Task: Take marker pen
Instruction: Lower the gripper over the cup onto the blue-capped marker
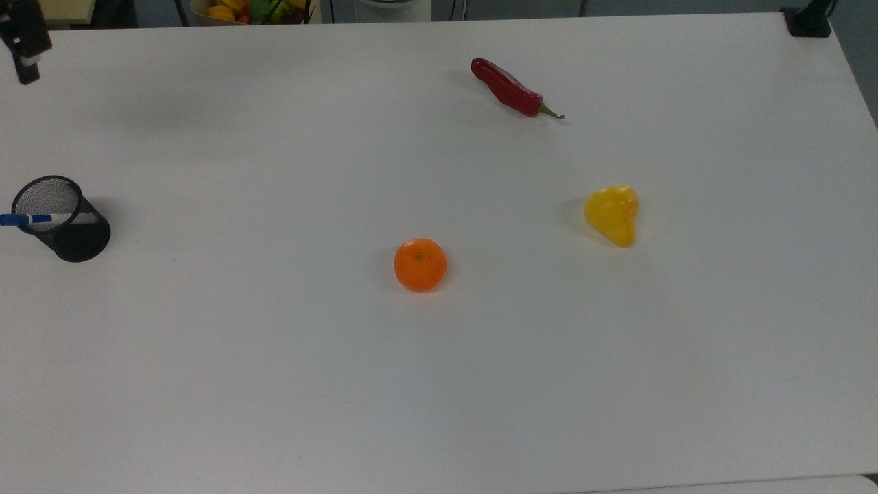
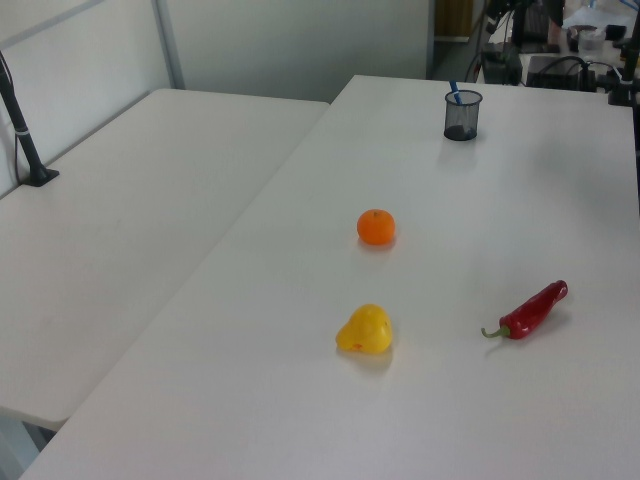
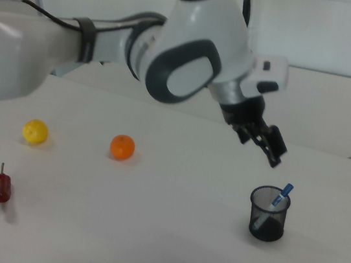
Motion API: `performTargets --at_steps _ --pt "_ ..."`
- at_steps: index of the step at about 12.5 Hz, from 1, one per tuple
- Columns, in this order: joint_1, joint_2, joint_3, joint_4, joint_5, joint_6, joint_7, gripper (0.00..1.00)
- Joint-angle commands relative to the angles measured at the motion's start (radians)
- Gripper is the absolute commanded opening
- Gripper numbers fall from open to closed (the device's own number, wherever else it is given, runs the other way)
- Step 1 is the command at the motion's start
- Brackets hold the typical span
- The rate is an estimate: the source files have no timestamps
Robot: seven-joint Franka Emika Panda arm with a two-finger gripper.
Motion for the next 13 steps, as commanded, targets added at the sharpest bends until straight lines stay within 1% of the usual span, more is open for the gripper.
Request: performTargets --at_steps 1,4,7,10,13 --pt "-0.025 0.113 0.007 0.014 -0.017 0.170 0.101 1.00" --pt "-0.022 0.171 0.003 0.017 -0.032 0.249 0.155 1.00" --pt "-0.023 0.249 0.003 0.020 -0.077 0.371 0.212 1.00" --pt "-0.015 0.286 0.003 0.020 -0.077 0.467 0.255 0.96" --pt "-0.008 0.318 0.003 0.022 -0.078 0.580 0.316 0.97"
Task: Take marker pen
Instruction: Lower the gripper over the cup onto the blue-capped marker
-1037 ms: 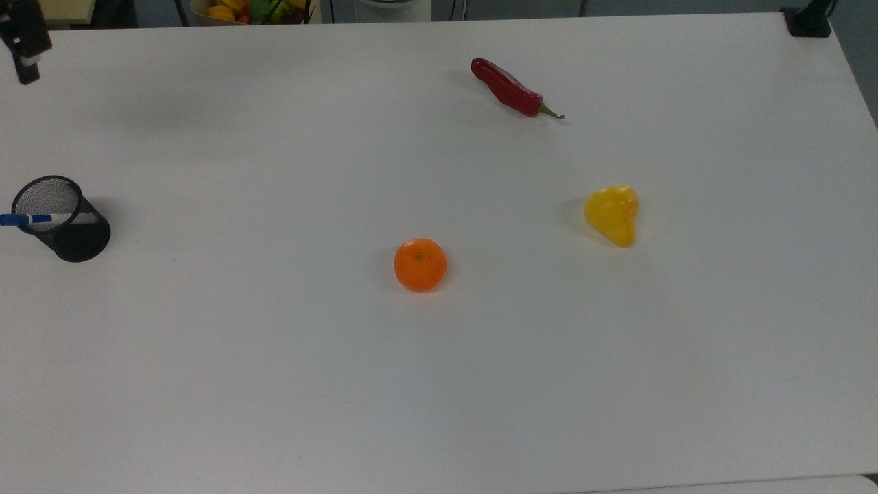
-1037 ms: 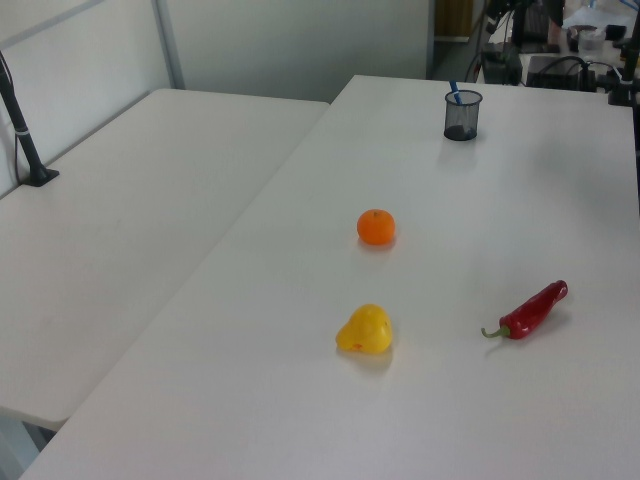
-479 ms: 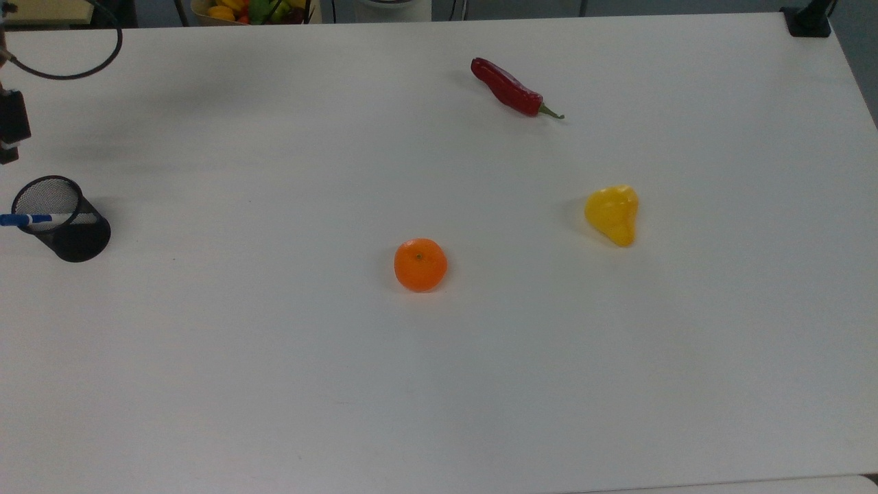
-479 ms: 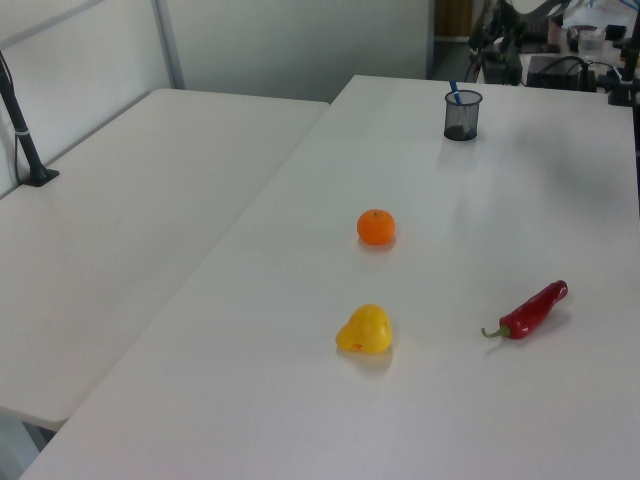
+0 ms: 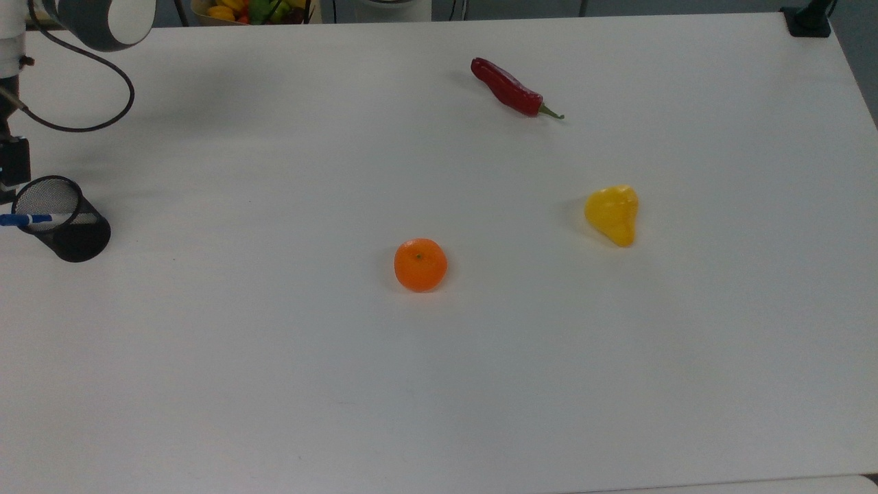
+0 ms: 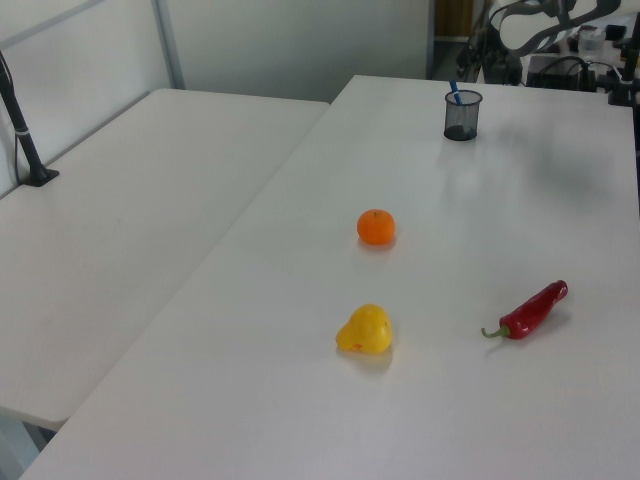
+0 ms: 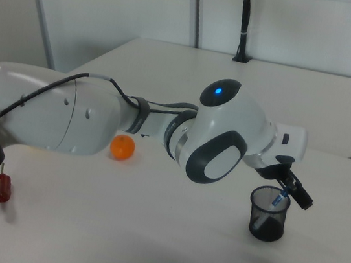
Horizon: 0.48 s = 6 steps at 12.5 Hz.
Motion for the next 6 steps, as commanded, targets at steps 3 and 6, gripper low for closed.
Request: performTargets --at_steps 3,6 --pt "0.044 0.063 -0.002 0.027 -0.022 0.111 0.089 0.97" --pt "0.067 0.089 0.000 0.030 -0.022 0.168 0.093 0.96"
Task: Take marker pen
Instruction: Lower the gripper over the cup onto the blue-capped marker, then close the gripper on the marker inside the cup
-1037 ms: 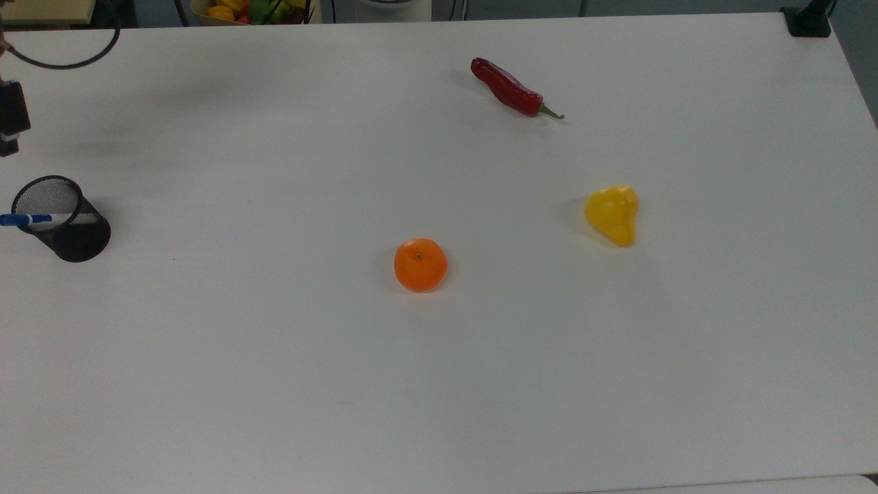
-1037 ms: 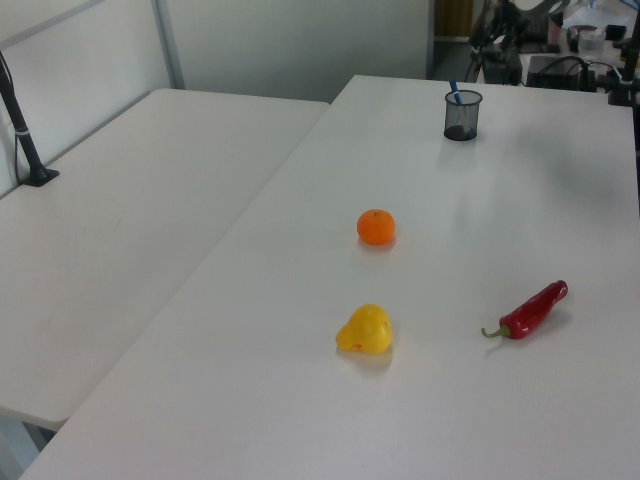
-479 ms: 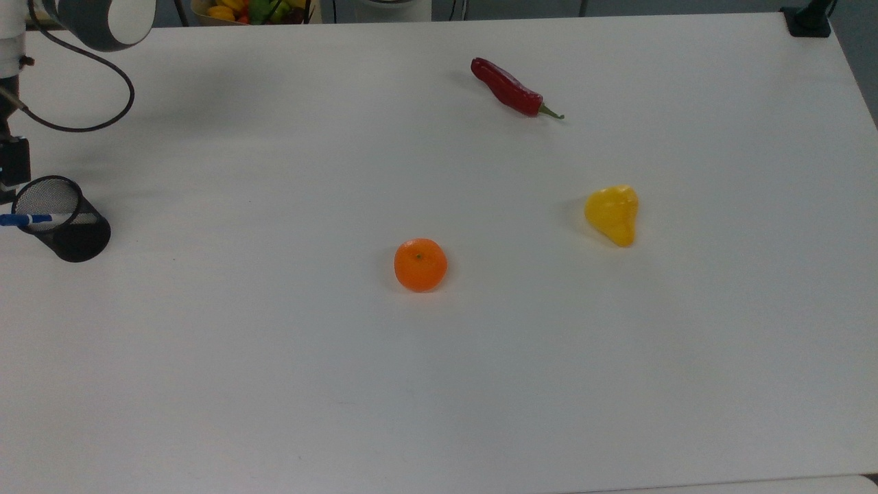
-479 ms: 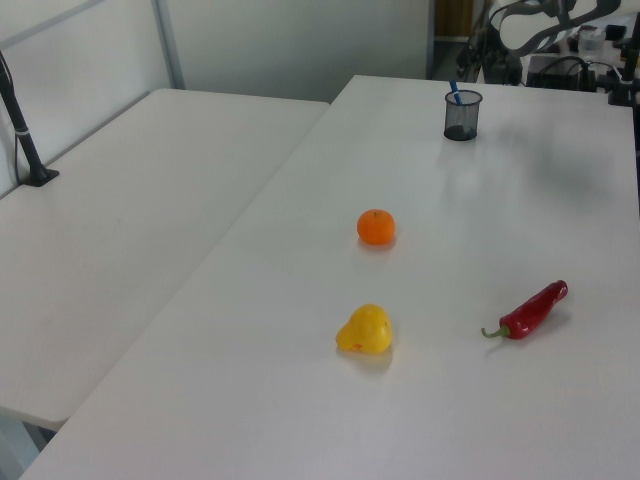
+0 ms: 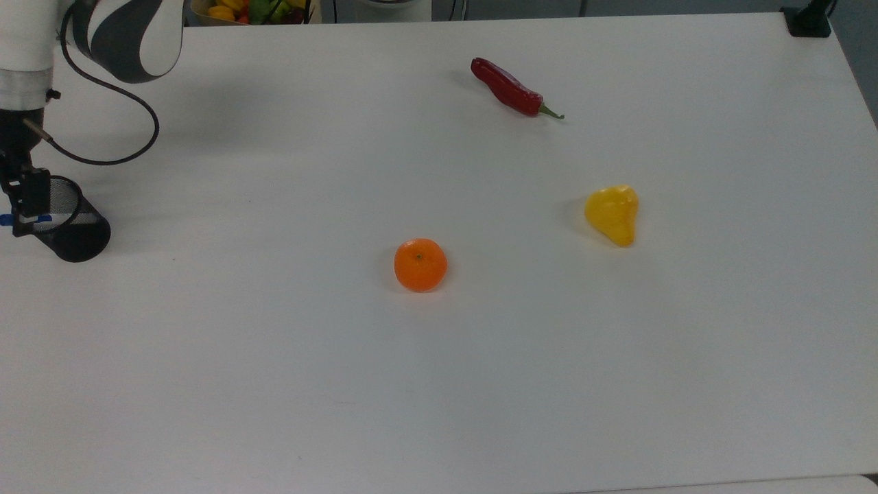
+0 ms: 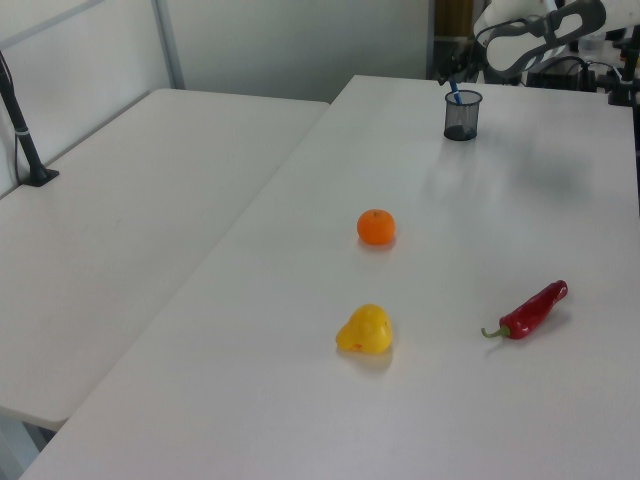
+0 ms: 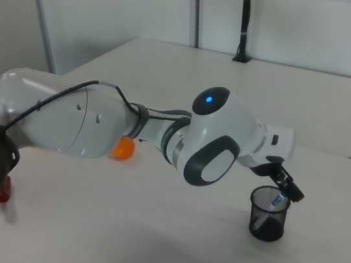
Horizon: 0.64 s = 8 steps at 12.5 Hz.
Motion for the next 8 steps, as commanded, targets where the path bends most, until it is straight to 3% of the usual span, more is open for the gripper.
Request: performTargets --at_steps 1,3,8 --pt "0.028 0.034 -0.006 0.023 -0.022 0.064 0.032 0.94" --pt "0.028 0.043 -0.006 0.023 -0.023 0.083 0.032 0.85" --pt "0.019 0.044 -0.006 0.021 -0.055 0.087 0.023 0.28"
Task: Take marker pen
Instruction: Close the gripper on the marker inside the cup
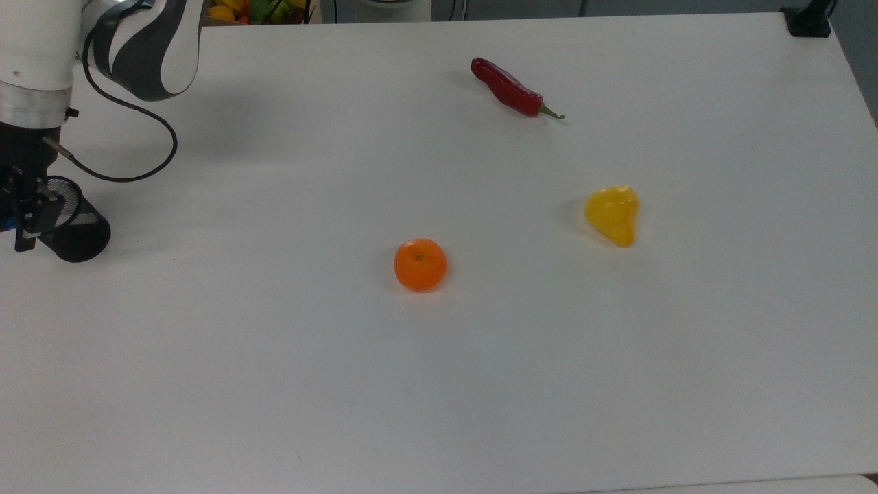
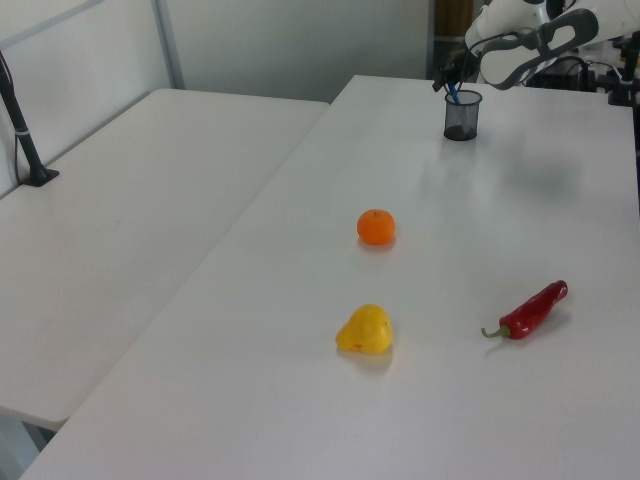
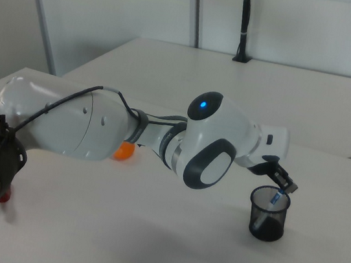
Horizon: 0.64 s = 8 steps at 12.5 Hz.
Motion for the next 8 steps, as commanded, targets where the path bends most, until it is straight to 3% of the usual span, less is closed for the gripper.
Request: performTargets --at_steps 1,4,8 --pt "-0.002 0.013 -0.006 0.018 -0.037 0.017 0.021 0.15" --pt "-0.004 0.010 -0.006 0.018 -0.042 0.017 0.021 0.09" --pt "-0.025 -0.022 -0.006 0.018 -0.038 0.015 0.018 0.08"
